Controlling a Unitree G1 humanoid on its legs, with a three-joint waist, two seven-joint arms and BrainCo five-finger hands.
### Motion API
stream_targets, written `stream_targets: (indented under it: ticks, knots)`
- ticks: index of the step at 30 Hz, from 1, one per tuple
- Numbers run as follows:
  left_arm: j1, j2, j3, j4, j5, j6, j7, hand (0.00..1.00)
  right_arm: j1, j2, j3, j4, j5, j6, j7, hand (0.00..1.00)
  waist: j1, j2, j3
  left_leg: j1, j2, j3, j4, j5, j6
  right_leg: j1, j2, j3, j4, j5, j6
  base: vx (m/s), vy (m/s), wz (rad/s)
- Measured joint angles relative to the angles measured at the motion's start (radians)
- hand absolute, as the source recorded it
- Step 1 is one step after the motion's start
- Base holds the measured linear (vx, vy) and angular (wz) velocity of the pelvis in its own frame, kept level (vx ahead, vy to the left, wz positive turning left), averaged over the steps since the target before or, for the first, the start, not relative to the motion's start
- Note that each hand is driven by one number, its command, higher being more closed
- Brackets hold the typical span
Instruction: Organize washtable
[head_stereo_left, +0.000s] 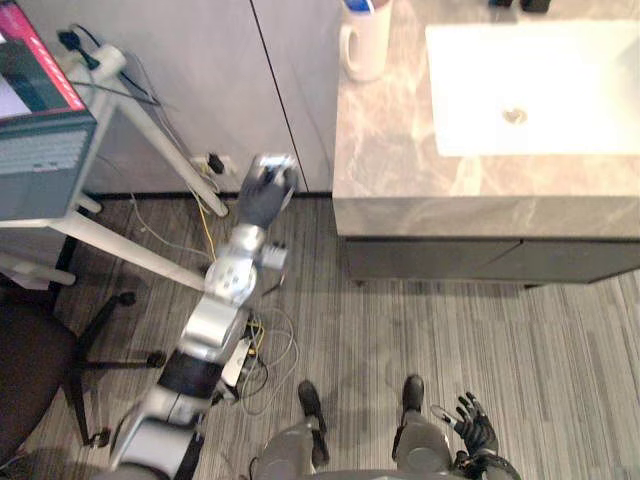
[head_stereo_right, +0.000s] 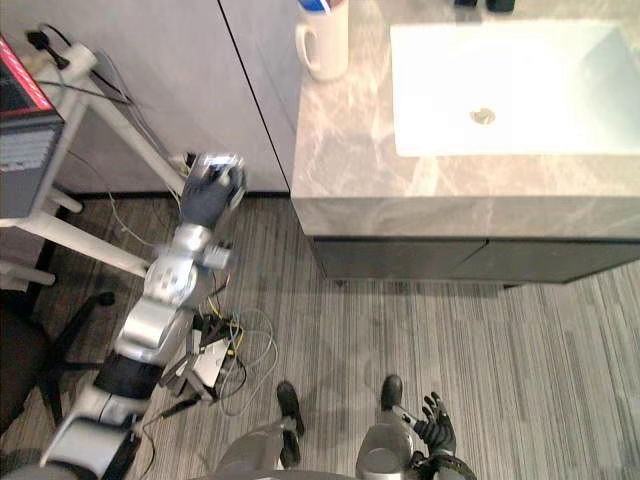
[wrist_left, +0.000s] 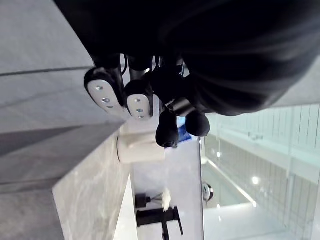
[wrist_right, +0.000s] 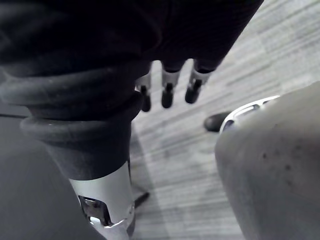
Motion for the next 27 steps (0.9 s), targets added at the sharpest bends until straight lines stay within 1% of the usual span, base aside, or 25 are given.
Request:
stream_targets:
  ticks: [2, 3, 5, 6, 8, 10, 12, 16, 17, 21, 27]
  knots:
    - [0.118, -0.026, 0.007, -0.036, -0.003, -0.002, -0.029, 1.0, -0.009, -0.002, -0.004, 0.056, -0.001, 0.005, 0.001, 0.0, 0.014, -0.008, -0.027, 0.03, -0.001, 0.0, -0.011, 0.0, 0.0, 0.029, 0.001, -0.004, -0.008, -0.002, 0.0, 0.02, 0.003, 0.01]
    - [0.147, -0.031, 0.006, -0.037, -0.003, -0.002, -0.041, 1.0, -0.011, -0.002, -0.005, 0.068, -0.002, 0.007, 0.001, 0.0, 0.015, -0.01, -0.033, 0.039, -0.002, -0.002, -0.014, 0.0, 0.0, 0.039, 0.002, -0.01, -0.012, -0.002, -0.001, 0.01, -0.007, 0.05]
    - [0.244, -0.075, 0.004, -0.037, -0.002, -0.002, -0.062, 1.0, -0.029, -0.004, -0.005, 0.114, -0.002, 0.017, 0.002, 0.0, 0.016, -0.015, -0.06, 0.065, -0.003, -0.01, -0.022, 0.001, 0.0, 0.069, 0.003, -0.025, -0.015, -0.006, -0.006, -0.01, -0.003, 0.09]
    - [0.264, -0.086, 0.002, -0.037, -0.002, -0.001, -0.068, 1.0, -0.032, -0.005, -0.005, 0.126, -0.002, 0.018, 0.002, 0.0, 0.019, -0.016, -0.068, 0.069, -0.003, -0.012, -0.024, 0.001, 0.0, 0.073, 0.003, -0.026, -0.015, -0.008, -0.008, -0.04, 0.004, 0.07]
    - [0.33, -0.115, -0.005, -0.037, -0.002, 0.002, -0.079, 1.0, -0.034, -0.007, -0.005, 0.161, -0.002, 0.02, 0.002, 0.0, 0.022, -0.02, -0.108, 0.074, -0.004, -0.024, -0.034, 0.005, -0.001, 0.079, 0.004, -0.037, -0.015, -0.014, -0.015, -0.04, 0.001, 0.13]
    - [0.353, -0.122, -0.017, -0.037, -0.002, 0.004, -0.091, 1.0, -0.039, -0.007, -0.006, 0.182, -0.002, 0.022, 0.001, 0.0, 0.02, -0.024, -0.114, 0.097, -0.008, -0.041, -0.06, 0.021, -0.001, 0.096, 0.004, -0.056, -0.015, -0.019, -0.015, -0.05, 0.001, 0.26]
    - [0.384, -0.135, -0.039, -0.036, -0.005, 0.009, -0.099, 1.0, -0.042, -0.006, -0.008, 0.211, -0.001, 0.024, 0.0, 0.0, 0.021, -0.032, -0.132, 0.112, -0.01, -0.06, -0.082, 0.034, -0.006, 0.113, 0.004, -0.078, -0.014, -0.026, -0.015, -0.07, 0.007, 0.27]
    - [0.431, -0.152, -0.043, -0.018, -0.015, 0.027, -0.121, 1.0, -0.048, -0.003, -0.008, 0.248, 0.0, 0.027, 0.0, 0.0, 0.024, -0.044, -0.155, 0.119, -0.011, -0.07, -0.089, 0.036, -0.006, 0.125, 0.003, -0.086, -0.014, -0.03, -0.009, -0.05, 0.011, 0.1]
    - [0.432, -0.152, -0.046, -0.003, -0.015, 0.035, -0.131, 1.0, -0.048, -0.002, -0.008, 0.252, 0.0, 0.035, -0.001, 0.0, 0.023, -0.048, -0.159, 0.121, -0.012, -0.076, -0.089, 0.036, -0.007, 0.132, 0.003, -0.093, -0.014, -0.033, -0.005, -0.02, 0.009, 0.16]
    - [0.441, -0.158, -0.053, 0.015, -0.015, 0.051, -0.135, 1.0, -0.055, -0.001, -0.007, 0.278, 0.0, 0.038, -0.001, 0.0, 0.022, -0.063, -0.171, 0.121, -0.013, -0.088, -0.09, 0.036, -0.008, 0.14, 0.003, -0.105, -0.015, -0.034, -0.008, -0.01, 0.006, 0.08]
    - [0.446, -0.158, -0.049, 0.045, -0.014, 0.058, -0.134, 1.0, -0.066, 0.001, -0.006, 0.289, 0.001, 0.04, -0.002, 0.0, 0.022, -0.071, -0.177, 0.119, -0.014, -0.088, -0.09, 0.038, -0.005, 0.141, 0.005, -0.105, -0.024, -0.035, -0.008, 0.0, 0.0, 0.0]
